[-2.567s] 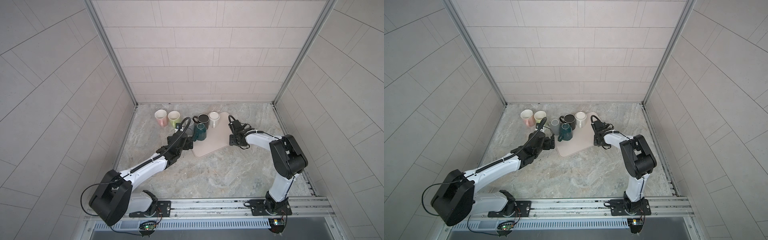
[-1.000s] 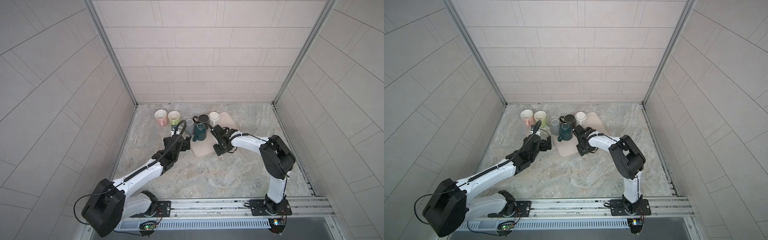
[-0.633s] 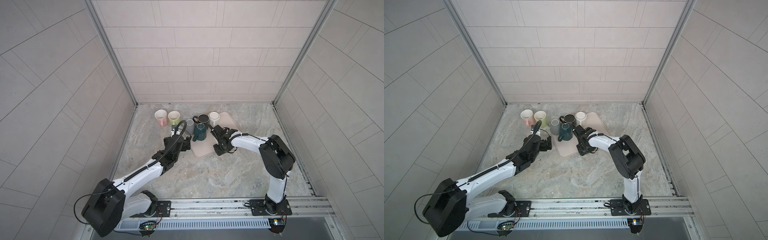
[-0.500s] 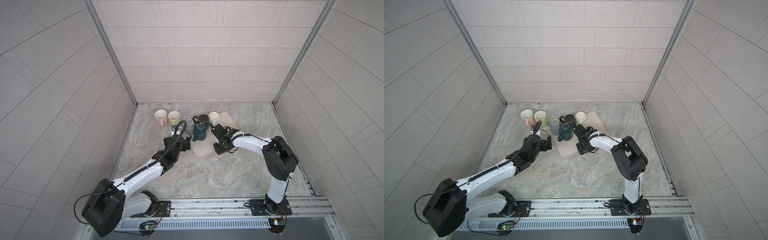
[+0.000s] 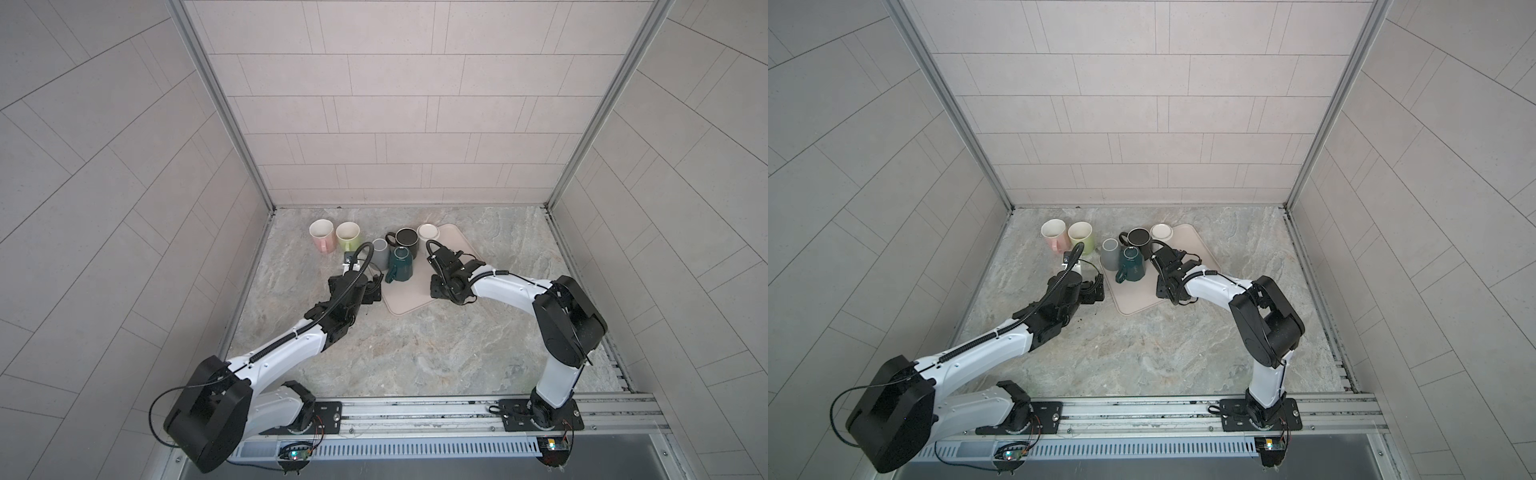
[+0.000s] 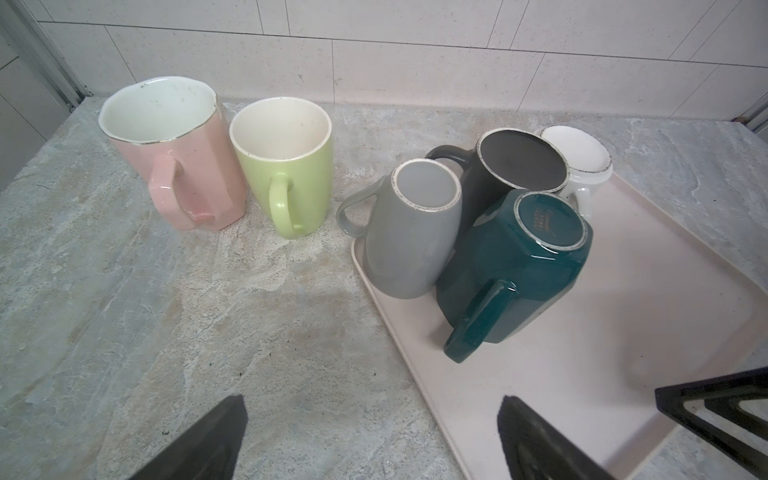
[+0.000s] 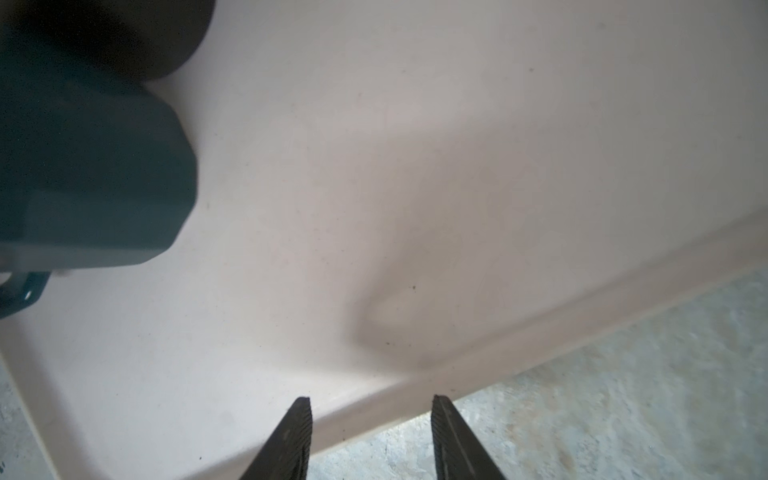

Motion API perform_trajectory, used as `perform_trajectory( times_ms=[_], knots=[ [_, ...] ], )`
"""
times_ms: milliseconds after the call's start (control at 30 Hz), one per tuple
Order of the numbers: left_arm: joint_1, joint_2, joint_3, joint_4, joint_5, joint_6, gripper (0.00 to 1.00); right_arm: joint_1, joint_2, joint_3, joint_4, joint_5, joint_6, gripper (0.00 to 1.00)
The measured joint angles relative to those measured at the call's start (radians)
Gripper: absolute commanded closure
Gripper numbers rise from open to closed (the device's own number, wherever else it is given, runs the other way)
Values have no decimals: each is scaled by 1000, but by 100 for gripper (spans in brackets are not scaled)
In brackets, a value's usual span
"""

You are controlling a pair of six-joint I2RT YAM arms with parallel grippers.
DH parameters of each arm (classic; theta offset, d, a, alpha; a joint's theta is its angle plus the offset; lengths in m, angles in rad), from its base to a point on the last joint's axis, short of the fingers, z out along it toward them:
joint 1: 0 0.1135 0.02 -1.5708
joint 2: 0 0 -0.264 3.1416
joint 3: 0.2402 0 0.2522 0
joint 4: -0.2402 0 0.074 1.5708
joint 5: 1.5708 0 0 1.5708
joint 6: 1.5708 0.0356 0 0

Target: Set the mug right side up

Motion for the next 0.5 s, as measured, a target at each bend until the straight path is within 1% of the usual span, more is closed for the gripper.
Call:
perform_trajectory(
  times_ms=[67, 200, 500],
  knots=[
    [0, 4, 0, 3, 7, -2, 0, -5, -3, -10, 3, 20, 47, 53],
    [0, 12, 0, 4, 17, -2, 0, -19, -6, -16, 2, 40, 103, 57],
    [0, 23, -3, 28, 44, -2, 0, -43, 3, 17, -28, 71, 140, 57]
  ],
)
